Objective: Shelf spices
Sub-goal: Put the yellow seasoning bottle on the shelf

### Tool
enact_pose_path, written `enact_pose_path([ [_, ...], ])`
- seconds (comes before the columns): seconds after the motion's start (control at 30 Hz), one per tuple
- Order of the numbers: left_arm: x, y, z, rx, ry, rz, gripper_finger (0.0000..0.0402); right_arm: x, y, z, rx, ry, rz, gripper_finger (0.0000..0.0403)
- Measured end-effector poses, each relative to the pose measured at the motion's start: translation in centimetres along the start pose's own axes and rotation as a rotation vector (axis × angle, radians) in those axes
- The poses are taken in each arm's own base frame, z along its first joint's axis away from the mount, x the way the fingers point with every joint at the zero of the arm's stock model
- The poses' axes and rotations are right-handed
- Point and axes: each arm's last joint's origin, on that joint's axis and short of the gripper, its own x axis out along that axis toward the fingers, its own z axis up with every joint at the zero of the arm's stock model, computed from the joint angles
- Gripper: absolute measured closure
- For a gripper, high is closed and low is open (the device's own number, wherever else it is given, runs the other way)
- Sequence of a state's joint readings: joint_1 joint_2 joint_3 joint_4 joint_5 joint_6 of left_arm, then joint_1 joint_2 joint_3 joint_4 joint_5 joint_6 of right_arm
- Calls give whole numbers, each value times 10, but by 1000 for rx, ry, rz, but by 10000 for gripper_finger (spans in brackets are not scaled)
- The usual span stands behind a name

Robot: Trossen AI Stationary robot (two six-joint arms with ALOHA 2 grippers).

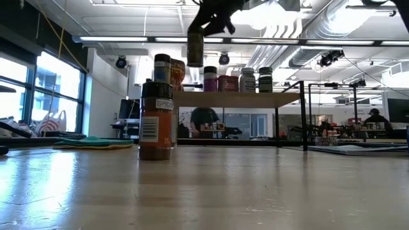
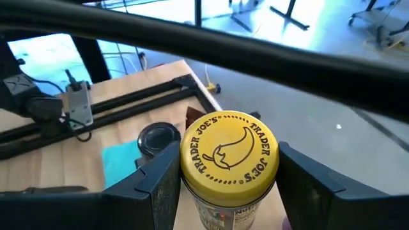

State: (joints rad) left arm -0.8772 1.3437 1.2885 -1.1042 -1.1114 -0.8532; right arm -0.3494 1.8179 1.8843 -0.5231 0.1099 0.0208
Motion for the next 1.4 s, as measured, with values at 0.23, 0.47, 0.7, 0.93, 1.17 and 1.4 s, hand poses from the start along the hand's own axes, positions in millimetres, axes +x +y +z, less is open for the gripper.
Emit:
enact_pose_path([
  [0.23, 0, 0, 0, -1, -1, 0, 142, 27, -3, -15, -22, 67, 38, 199],
  [0.47, 0, 0, 0, -8, -1, -1, 142, 34, -2, -25, -52, 142, 35, 199],
  [0.7, 0, 0, 0, -11, 0, -1, 142, 34, -2, -29, -64, 177, 32, 199],
  [0.93, 0, 0, 0, -11, 0, -2, 142, 41, -1, -35, -64, 205, 32, 192],
  [1.17, 0, 0, 0, -12, 0, -3, 142, 41, -3, -37, -70, 229, -1, 189],
  [1.4, 0, 0, 0, -12, 0, -3, 142, 40, -4, -41, -74, 272, -4, 188],
])
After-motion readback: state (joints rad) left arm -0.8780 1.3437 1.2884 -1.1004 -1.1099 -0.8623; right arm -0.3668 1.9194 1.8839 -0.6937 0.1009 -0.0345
